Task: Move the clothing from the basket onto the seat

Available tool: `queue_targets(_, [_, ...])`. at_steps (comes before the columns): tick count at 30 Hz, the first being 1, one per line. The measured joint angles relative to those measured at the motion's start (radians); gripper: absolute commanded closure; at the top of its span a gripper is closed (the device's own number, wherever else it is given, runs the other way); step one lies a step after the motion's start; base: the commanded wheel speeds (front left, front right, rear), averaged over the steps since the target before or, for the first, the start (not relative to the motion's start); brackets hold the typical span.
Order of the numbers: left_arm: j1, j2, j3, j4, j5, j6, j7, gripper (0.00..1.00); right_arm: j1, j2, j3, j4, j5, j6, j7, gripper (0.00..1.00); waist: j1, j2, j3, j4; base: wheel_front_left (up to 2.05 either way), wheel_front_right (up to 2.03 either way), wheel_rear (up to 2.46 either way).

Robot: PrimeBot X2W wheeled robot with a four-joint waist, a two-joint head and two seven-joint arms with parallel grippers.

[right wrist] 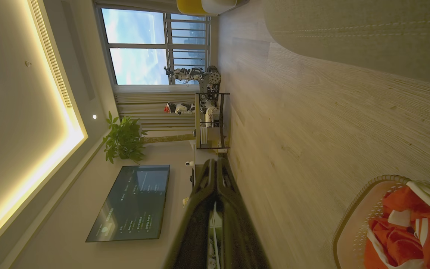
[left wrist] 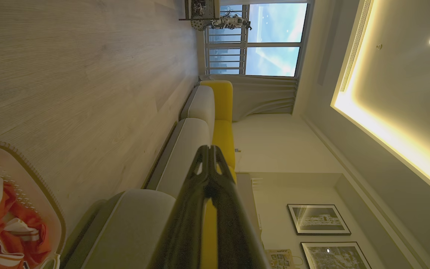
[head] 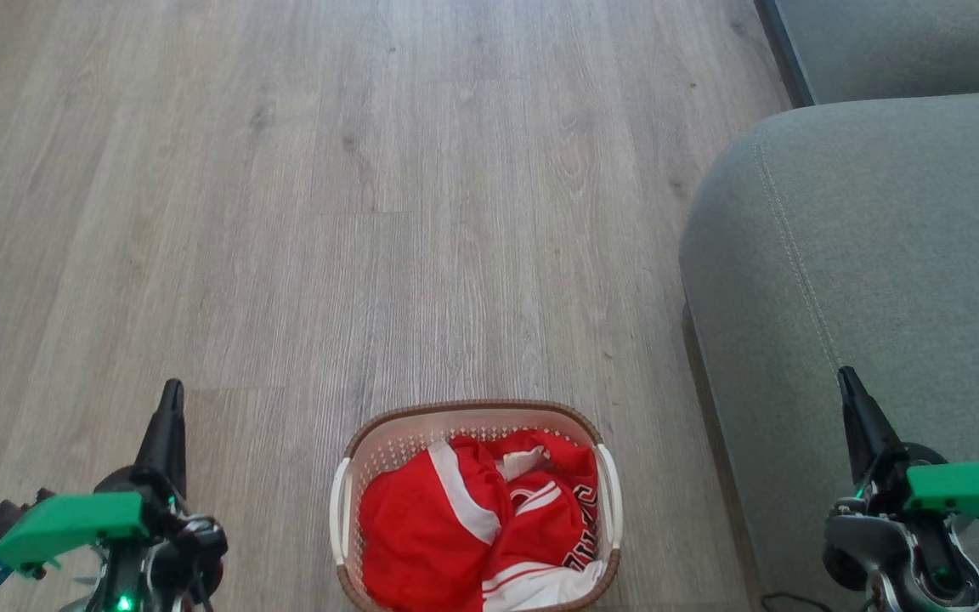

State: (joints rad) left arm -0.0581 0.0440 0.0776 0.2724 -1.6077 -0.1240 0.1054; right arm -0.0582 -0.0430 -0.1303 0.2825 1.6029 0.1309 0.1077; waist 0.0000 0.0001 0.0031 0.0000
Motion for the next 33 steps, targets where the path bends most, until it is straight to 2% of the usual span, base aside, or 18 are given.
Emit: queue_targets(33, [0.0, 0.0, 0.0, 0.0, 0.0, 0.0, 0.0, 1.0, 0.0, 0.0, 0.0, 0.0, 0.0, 0.0, 0.0, 1.0, 0.0, 0.0, 0.0, 0.0, 0.0, 0.0, 0.0])
